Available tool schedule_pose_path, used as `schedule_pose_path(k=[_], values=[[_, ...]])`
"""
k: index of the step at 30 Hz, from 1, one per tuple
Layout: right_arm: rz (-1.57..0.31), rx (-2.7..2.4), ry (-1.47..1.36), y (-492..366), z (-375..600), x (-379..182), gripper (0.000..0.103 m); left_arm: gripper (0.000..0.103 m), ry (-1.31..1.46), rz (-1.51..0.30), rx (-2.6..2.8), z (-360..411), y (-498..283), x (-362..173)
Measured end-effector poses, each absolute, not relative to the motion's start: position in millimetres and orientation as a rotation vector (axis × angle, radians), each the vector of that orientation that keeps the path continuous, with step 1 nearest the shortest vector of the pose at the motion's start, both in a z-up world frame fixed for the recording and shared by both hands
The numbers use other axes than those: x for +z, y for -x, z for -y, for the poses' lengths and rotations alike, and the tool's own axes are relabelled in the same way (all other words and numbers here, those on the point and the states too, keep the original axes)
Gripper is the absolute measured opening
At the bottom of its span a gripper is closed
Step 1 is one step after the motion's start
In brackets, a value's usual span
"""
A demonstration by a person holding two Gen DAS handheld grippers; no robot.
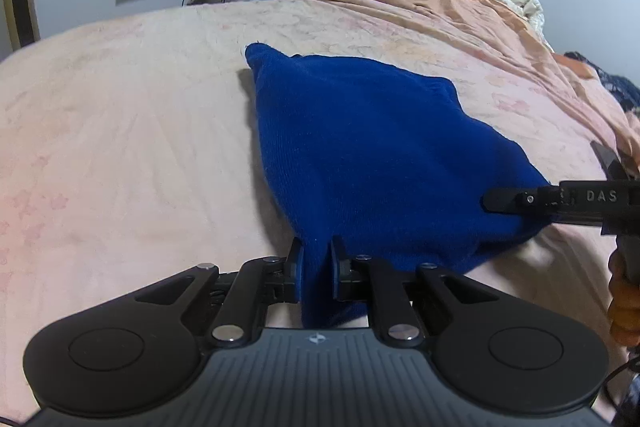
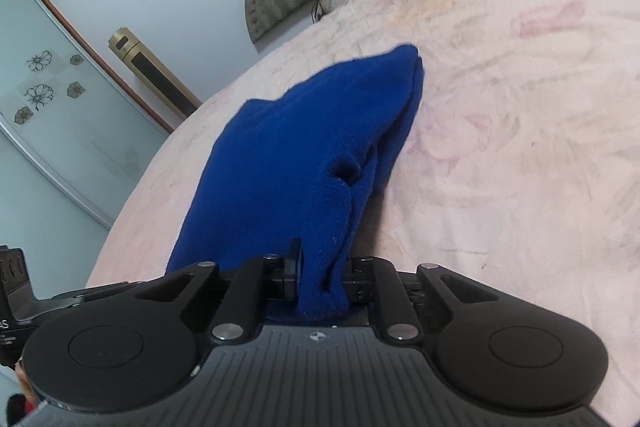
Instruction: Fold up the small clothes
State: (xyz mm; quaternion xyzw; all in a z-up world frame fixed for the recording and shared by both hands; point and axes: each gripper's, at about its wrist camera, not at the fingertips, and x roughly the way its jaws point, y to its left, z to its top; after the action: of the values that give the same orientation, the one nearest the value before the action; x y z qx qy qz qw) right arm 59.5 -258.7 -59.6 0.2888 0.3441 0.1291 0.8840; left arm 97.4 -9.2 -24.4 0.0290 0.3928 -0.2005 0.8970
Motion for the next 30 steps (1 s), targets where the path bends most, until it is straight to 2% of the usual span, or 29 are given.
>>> schedule_pose_path(k=[3,7,9,10,11,12,15,16,19,22,26,30], values=[[-0.741,0.217,-0.538,-57,255,-61,0.031,0.012,-0.105,-0.802,-0.392,12,-89,-26],[-0.73,0.186,-0.452,-46,246,-54,0.038,0.013,-0.141,-0.775,-0.39,14,-79,-21],[-0.732,0.189,-0.44,-47,246,-51,0.047,0.014,-0.127,-0.754,-0.41,12,-80,-14],[-0.734,0.2,-0.455,-49,248,-51,0.058,0.014,-0.111,-0.747,-0.413,9,-83,-11],[-0.731,0.211,-0.482,-51,253,-50,0.064,0.015,-0.091,-0.744,-0.409,5,-89,-8],[-0.722,0.219,-0.51,-54,257,-50,0.065,0.016,-0.069,-0.742,-0.403,2,-96,-4],[-0.708,0.222,-0.613,-71,280,-54,0.065,0.028,0.008,-0.751,-0.405,-8,-126,3],[-0.716,0.225,-0.656,-80,288,-58,0.065,0.036,0.036,-0.757,-0.409,-9,-137,4],[-0.731,0.262,-0.754,-111,306,-70,0.063,0.068,0.119,-0.778,-0.437,-10,-175,4],[-0.72,0.299,-0.813,-141,314,-77,0.062,0.07,0.173,-0.814,-0.457,-2,-210,-4],[-0.713,0.319,-0.816,-180,316,-82,0.051,0.07,0.192,-0.864,-0.45,14,-250,-16],[-0.718,0.351,-0.817,-214,317,-86,0.048,0.07,0.248,-0.881,-0.453,21,-278,-25]])
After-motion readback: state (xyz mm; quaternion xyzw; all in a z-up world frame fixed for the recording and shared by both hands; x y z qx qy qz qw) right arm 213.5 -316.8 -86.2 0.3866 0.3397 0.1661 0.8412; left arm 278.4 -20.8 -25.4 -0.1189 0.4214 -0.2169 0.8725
